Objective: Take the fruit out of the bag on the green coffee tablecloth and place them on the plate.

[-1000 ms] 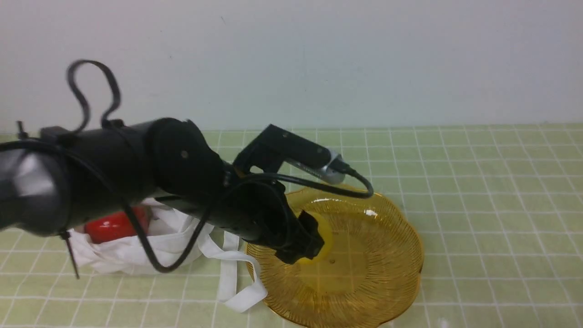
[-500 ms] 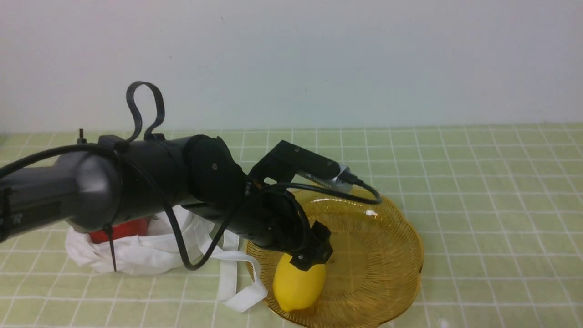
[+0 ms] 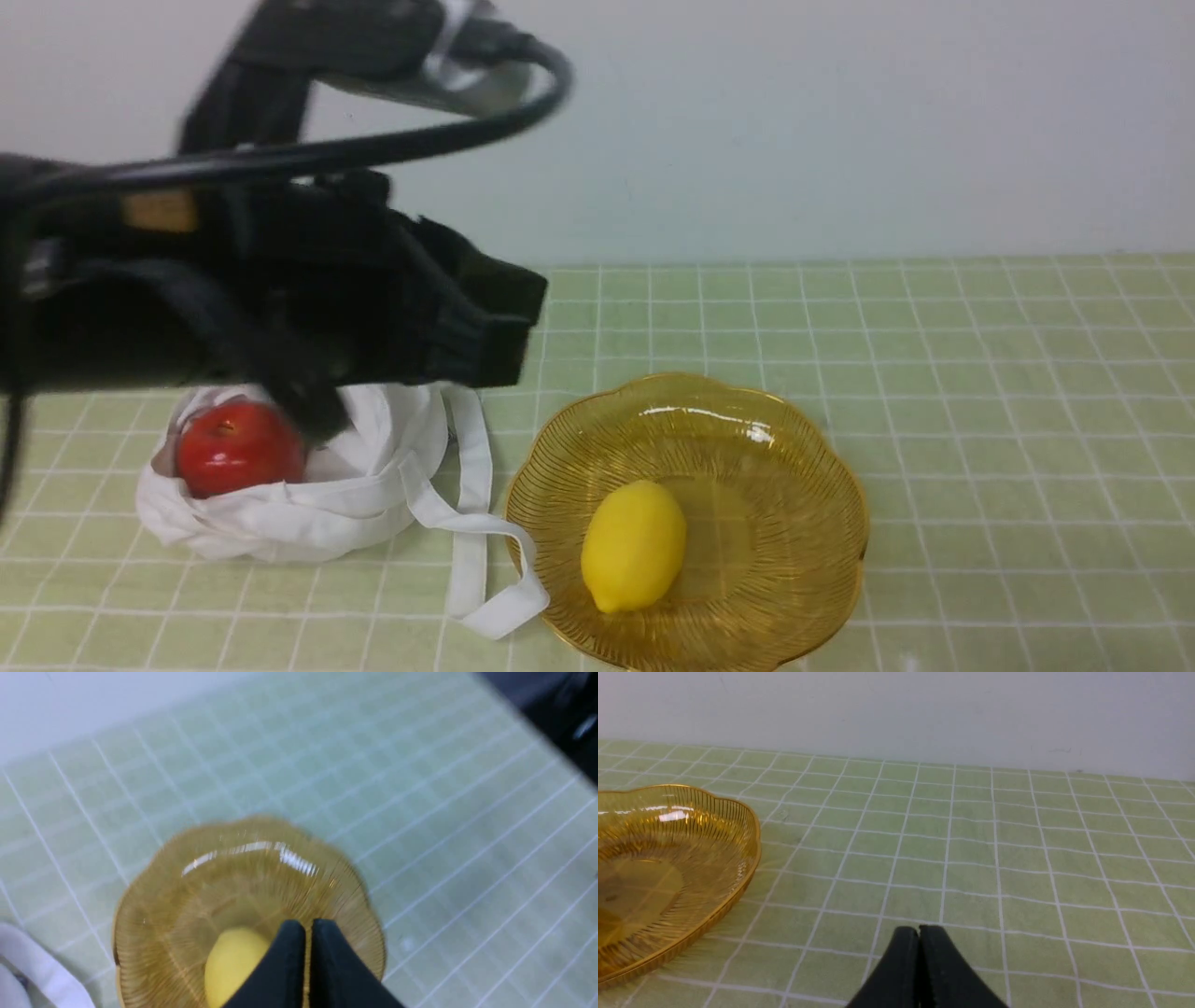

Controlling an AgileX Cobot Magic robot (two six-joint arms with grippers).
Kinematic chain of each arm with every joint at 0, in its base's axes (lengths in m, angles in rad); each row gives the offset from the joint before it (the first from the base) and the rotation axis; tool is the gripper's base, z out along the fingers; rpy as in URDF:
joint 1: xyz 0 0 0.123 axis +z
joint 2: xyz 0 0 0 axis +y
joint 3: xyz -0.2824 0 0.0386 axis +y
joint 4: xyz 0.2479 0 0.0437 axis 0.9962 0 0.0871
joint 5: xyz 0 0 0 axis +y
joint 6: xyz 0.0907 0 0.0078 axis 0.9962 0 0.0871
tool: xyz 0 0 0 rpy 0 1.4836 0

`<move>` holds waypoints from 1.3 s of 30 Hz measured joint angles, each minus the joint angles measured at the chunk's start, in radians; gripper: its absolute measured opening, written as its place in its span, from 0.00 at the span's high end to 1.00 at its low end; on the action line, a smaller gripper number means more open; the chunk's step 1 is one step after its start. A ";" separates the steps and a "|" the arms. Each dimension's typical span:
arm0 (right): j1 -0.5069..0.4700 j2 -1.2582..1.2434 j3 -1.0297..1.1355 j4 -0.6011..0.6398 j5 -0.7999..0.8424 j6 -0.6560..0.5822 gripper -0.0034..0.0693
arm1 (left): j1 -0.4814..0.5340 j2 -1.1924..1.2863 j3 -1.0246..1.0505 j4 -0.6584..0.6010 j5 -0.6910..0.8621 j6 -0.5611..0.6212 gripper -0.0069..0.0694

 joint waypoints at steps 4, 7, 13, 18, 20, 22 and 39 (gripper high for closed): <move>0.000 0.000 0.000 0.000 0.000 0.001 0.97 | 0.000 -0.226 0.142 0.002 -0.065 -0.011 0.92; 0.000 0.000 0.000 0.000 0.000 0.001 0.97 | 0.000 -0.350 0.211 0.003 -0.076 -0.012 0.92; 0.000 0.000 0.000 0.000 0.000 0.001 0.97 | 0.000 -0.548 0.277 0.071 -0.029 0.022 0.92; 0.000 0.000 0.000 0.000 0.000 0.001 0.97 | 0.000 -0.618 0.279 0.101 0.029 0.022 0.92; 0.000 0.000 0.000 0.000 0.000 0.001 0.97 | 0.000 -0.645 0.279 0.117 0.045 0.022 0.92; 0.000 0.000 0.000 0.000 0.000 0.001 0.97 | 0.000 -0.674 0.279 0.157 0.056 0.018 0.92; 0.000 0.000 0.000 0.000 0.000 0.001 0.97 | 0.268 -1.031 0.799 0.363 -0.161 -0.113 0.92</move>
